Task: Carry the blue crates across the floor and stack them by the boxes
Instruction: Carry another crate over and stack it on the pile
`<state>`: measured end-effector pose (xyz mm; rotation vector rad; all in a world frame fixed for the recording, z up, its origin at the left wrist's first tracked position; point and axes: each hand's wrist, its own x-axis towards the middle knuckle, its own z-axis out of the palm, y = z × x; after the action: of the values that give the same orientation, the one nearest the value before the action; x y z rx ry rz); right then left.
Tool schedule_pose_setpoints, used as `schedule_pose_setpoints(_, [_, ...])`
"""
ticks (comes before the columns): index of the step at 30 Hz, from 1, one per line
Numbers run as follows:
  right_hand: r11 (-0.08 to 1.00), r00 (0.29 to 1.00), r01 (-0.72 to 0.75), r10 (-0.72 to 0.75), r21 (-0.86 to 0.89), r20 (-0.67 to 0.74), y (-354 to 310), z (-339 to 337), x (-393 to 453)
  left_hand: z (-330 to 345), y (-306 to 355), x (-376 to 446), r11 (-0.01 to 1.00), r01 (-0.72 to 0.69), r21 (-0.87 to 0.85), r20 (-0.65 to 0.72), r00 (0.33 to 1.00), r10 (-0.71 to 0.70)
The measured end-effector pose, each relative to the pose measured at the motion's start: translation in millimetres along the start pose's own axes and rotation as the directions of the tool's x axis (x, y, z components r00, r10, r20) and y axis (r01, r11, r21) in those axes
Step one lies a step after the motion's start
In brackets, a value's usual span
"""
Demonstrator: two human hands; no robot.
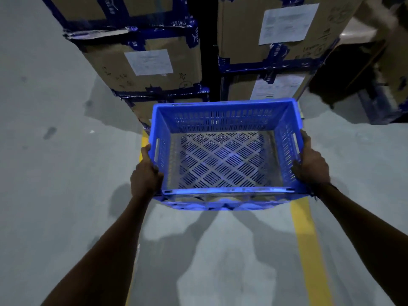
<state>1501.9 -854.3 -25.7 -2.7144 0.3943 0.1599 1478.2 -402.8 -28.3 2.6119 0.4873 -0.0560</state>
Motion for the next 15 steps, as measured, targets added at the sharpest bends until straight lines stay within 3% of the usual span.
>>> schedule_pose_setpoints(10, [1.0, 1.0, -0.021, 0.021, 0.01, -0.003, -13.2, -5.4, -11.7, -6.1, -6.1, 12.2, 0.998, -0.053, -0.025, 0.075, 0.996, 0.055])
schedule_pose_setpoints(15, [0.997, 0.997, -0.056, 0.053, 0.059, 0.058, -16.7, -11.2, -5.0, -5.5, 0.6, 7.0, 1.0, 0.004, -0.029, 0.068, 0.998, -0.002])
